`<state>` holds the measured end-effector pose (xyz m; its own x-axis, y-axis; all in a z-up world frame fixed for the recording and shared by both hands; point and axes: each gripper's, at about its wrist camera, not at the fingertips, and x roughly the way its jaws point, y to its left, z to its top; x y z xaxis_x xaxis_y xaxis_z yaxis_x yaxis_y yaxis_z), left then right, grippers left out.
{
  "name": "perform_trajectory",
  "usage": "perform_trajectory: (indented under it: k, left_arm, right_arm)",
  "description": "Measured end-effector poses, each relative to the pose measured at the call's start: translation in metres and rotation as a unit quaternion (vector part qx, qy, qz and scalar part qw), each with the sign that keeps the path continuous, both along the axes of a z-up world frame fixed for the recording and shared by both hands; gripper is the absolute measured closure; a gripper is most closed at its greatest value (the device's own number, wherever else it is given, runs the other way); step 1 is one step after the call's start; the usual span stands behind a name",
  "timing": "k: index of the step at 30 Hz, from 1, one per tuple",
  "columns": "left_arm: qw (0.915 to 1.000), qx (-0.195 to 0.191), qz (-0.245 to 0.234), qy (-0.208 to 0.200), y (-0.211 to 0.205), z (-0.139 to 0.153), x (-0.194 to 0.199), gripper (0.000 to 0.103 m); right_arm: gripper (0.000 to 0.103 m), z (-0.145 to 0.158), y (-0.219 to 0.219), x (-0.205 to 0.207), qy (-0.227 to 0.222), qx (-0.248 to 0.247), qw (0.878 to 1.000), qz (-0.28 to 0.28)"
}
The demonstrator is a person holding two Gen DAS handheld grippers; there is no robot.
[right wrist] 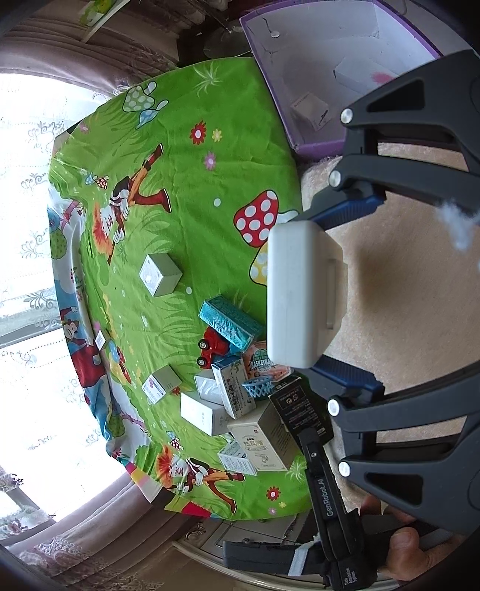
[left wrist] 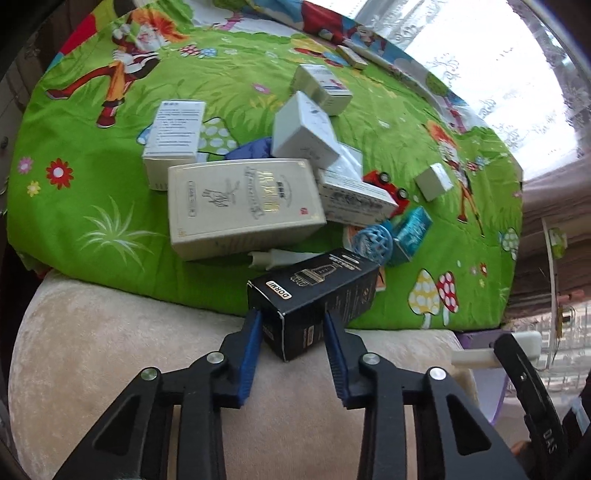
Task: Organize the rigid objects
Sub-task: 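Grasp the black DORMI box with the left gripper while the right holds the white case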
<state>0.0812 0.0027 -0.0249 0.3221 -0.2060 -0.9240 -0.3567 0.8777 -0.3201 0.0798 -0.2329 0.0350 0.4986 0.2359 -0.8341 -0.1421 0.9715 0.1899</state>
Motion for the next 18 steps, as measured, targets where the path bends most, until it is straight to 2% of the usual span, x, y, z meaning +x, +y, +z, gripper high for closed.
perform_trajectory:
  k: [4, 8, 14, 18]
  left_arm:
    - [0.9984, -0.007, -0.055, -0.013, -0.016, 0.005, -0.001, 0.068]
    - [0.9959, -0.002, -0.090, -0.012, -0.023, 0.004, 0.001, 0.059]
    - [0.9847, 0.010, -0.174, -0.011, -0.045, 0.000, 0.011, 0.058]
    - [0.9772, -0.022, -0.210, -0.017, -0.051, 0.002, 0.011, 0.051]
  right_arm:
    - [0.035, 0.000, -0.004, -0.002, 0.000, 0.000, 1.000, -0.001]
    - [0.035, 0.000, -0.008, -0.004, 0.001, 0.000, 1.000, -0.003]
    - [0.035, -0.001, -0.011, -0.004, 0.004, 0.001, 1.000, -0.004]
    - [0.035, 0.000, -0.011, -0.005, 0.001, -0.003, 1.000, -0.003]
